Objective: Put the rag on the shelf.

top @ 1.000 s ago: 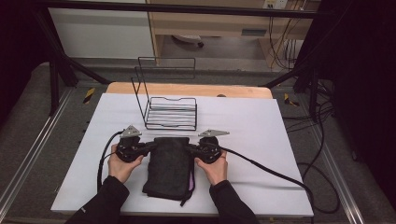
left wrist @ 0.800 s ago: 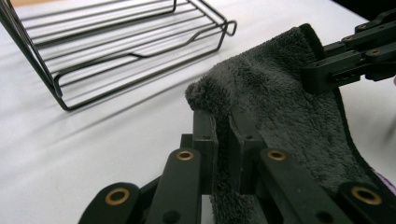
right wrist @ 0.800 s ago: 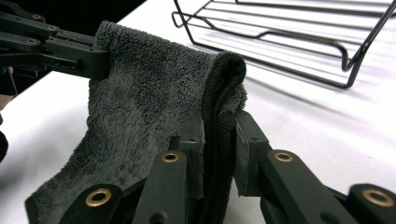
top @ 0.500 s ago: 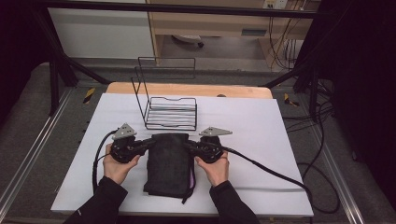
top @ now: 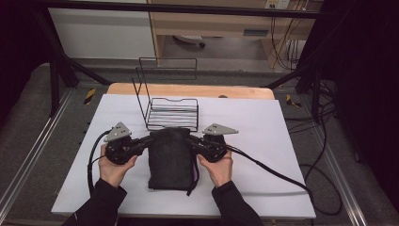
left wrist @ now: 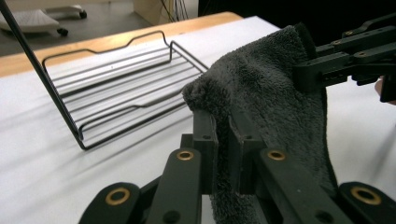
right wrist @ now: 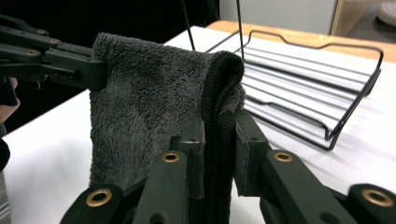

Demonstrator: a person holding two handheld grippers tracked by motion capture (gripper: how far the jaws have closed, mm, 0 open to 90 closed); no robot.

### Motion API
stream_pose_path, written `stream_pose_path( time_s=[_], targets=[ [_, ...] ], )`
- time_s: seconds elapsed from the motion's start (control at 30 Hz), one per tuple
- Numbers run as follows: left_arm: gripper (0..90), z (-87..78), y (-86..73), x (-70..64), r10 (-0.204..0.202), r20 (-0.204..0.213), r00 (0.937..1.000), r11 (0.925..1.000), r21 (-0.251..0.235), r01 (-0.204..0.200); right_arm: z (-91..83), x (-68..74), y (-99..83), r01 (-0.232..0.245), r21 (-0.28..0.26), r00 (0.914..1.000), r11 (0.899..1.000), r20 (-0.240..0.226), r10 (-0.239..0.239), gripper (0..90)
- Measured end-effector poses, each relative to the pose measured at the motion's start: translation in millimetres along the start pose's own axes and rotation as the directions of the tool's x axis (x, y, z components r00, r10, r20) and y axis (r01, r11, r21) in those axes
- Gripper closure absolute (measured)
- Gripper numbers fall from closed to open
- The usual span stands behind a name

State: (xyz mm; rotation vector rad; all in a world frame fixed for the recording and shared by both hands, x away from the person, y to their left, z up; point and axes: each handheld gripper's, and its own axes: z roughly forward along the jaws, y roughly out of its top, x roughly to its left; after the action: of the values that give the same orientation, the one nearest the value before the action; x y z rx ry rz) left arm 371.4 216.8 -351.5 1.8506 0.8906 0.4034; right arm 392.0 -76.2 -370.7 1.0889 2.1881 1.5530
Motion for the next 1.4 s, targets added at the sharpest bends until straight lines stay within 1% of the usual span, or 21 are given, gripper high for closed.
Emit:
stream_pose_path(
  time_s=[0.13, 0.23, 0.27, 0.3, 0.37, 0.47, 0.6, 0.77, 0.87, 0.9, 0.97, 1.03, 1.1, 1.13, 1.2, 1.33, 1.4],
  targets=[
    [82.7, -5.0, 4.5, -2.2, 0.005, 0.000, 1.0000, 0.9997, -0.025, -0.005, -4.8, 1.4, 5.8, 0.015, -0.023, 0.9999, 1.000, -0.001, -0.015, 77.3],
    [82.7, -8.5, 7.6, -3.7, 0.012, -0.006, 0.9999, 0.9991, -0.040, -0.012, -7.8, 4.2, 11.1, 0.040, -0.037, 0.9992, 0.999, 0.004, -0.040, 77.4],
    [82.7, -10.0, 9.0, -4.0, 0.016, -0.008, 0.9998, 0.9988, -0.046, -0.016, -9.3, 6.4, 14.8, 0.055, -0.048, 0.9985, 0.997, 0.010, -0.055, 77.5],
    [82.7, -11.5, 10.4, -4.5, 0.017, -0.010, 0.9998, 0.9984, -0.054, -0.017, -9.3, 6.4, 14.8, 0.055, -0.048, 0.9985, 0.997, 0.010, -0.055, 77.5],
    [82.7, -14.5, 13.7, -4.7, 0.020, -0.012, 0.9997, 0.9973, -0.070, -0.021, -10.9, 8.5, 18.6, 0.065, -0.060, 0.9979, 0.996, 0.013, -0.064, 77.6],
    [82.8, -18.1, 18.4, -5.2, 0.014, -0.009, 0.9999, 0.9953, -0.095, -0.015, -14.0, 10.8, 24.4, 0.083, -0.079, 0.9965, 0.993, 0.019, -0.082, 77.6],
    [82.8, -21.7, 24.7, -7.1, 0.024, -0.009, 0.9997, 0.9922, -0.122, -0.025, -20.3, 13.1, 32.6, 0.099, -0.103, 0.9950, 0.990, 0.026, -0.097, 77.7],
    [82.7, -27.0, 32.2, -8.8, 0.034, -0.013, 0.9993, 0.9859, -0.164, -0.036, -28.6, 16.9, 43.7, 0.129, -0.136, 0.9915, 0.982, 0.036, -0.125, 77.8],
    [82.8, -29.9, 38.0, -9.1, 0.037, -0.017, 0.9992, 0.9820, -0.185, -0.040, -32.2, 19.8, 49.7, 0.139, -0.158, 0.9901, 0.978, 0.042, -0.134, 77.8],
    [82.8, -30.8, 40.3, -9.2, 0.039, -0.018, 0.9991, 0.9806, -0.192, -0.042, -33.9, 20.9, 53.3, 0.146, -0.171, 0.9890, 0.974, 0.048, -0.140, 77.8],
    [82.8, -32.6, 45.1, -9.5, 0.042, -0.021, 0.9989, 0.9778, -0.205, -0.046, -34.7, 21.4, 55.2, 0.147, -0.178, 0.9888, 0.973, 0.051, -0.140, 77.8],
    [82.8, -34.1, 49.7, -10.2, 0.046, -0.027, 0.9986, 0.9748, -0.217, -0.051, -36.3, 22.6, 59.2, 0.151, -0.196, 0.9882, 0.969, 0.058, -0.142, 77.8],
    [82.9, -35.2, 53.9, -10.9, 0.049, -0.033, 0.9982, 0.9714, -0.231, -0.056, -38.8, 24.4, 65.4, 0.160, -0.218, 0.9866, 0.963, 0.068, -0.148, 77.8],
    [82.8, -35.8, 56.0, -10.9, 0.049, -0.033, 0.9982, 0.9698, -0.237, -0.056, -39.4, 24.8, 67.6, 0.164, -0.227, 0.9858, 0.960, 0.072, -0.152, 77.8],
    [82.9, -36.6, 60.0, -10.7, 0.046, -0.034, 0.9984, 0.9667, -0.250, -0.053, -40.2, 25.3, 69.6, 0.167, -0.231, 0.9853, 0.958, 0.074, -0.154, 77.8],
    [82.9, -37.6, 68.3, -9.1, 0.040, -0.036, 0.9985, 0.9601, -0.275, -0.049, -42.4, 26.6, 77.7, 0.179, -0.256, 0.9827, 0.950, 0.091, -0.161, 77.8],
    [82.9, -38.0, 72.2, -8.3, 0.030, -0.034, 0.9990, 0.9547, -0.295, -0.039, -43.4, 27.5, 83.5, 0.184, -0.273, 0.9817, 0.944, 0.100, -0.162, 77.9]
  ],
)
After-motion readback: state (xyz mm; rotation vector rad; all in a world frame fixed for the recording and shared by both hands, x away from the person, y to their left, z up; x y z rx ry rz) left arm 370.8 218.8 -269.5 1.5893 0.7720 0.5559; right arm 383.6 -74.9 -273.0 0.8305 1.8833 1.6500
